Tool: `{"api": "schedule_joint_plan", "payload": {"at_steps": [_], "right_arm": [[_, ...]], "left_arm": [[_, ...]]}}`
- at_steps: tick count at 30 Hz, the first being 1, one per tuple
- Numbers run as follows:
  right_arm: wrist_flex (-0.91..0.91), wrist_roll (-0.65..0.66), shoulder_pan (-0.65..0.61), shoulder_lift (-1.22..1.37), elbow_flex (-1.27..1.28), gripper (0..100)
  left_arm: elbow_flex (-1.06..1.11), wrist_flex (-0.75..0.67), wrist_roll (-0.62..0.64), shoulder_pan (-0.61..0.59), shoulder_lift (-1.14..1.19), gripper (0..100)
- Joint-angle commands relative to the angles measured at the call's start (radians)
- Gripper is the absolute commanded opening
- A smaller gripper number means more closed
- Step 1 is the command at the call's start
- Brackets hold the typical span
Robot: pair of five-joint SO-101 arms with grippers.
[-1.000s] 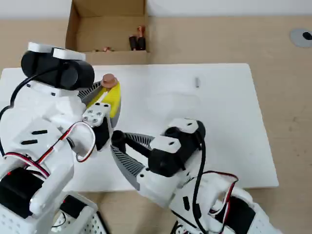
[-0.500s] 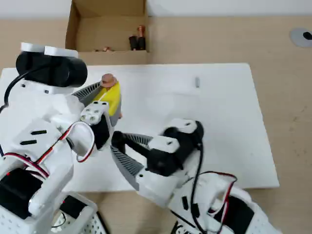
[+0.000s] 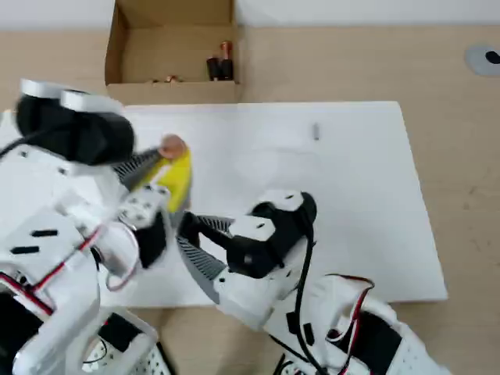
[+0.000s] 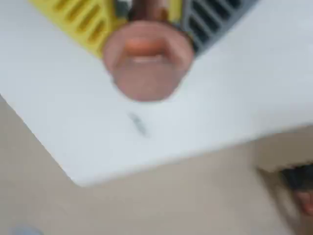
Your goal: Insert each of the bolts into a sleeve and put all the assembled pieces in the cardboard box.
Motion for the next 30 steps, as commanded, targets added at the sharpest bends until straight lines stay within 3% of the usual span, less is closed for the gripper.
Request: {"api": "schedule_joint_plan", "payload": {"at_steps": [1,9,13,19,25,30], "right_arm": [[-0.028,-0.006,-0.016,-0.004,-0.002,1.0],[-0.028,-0.003,-0.016,-0.004,-0.004,1.0],[-0.032,0.087,-0.016,-0.012,0.027,1.0],[-0.146,0.135,0.015,-0.012,0.074,1.0],[-0.281,0.244,0.111,-0.025,0.182,1.0],[-0.423,0.334,0.119,-0.134,0.332,0.9]], "left_arm": [[-0.071,0.025,0.025,0.091,-0.012,0],[-0.100,0.025,0.018,0.012,-0.013,0],[-0.120,0.023,0.018,-0.025,-0.013,1],[-0.204,0.031,0.018,-0.018,-0.012,1],[-0.201,0.086,0.018,-0.017,-0.012,1],[-0.201,0.101,-0.017,-0.018,-0.012,0]]}}
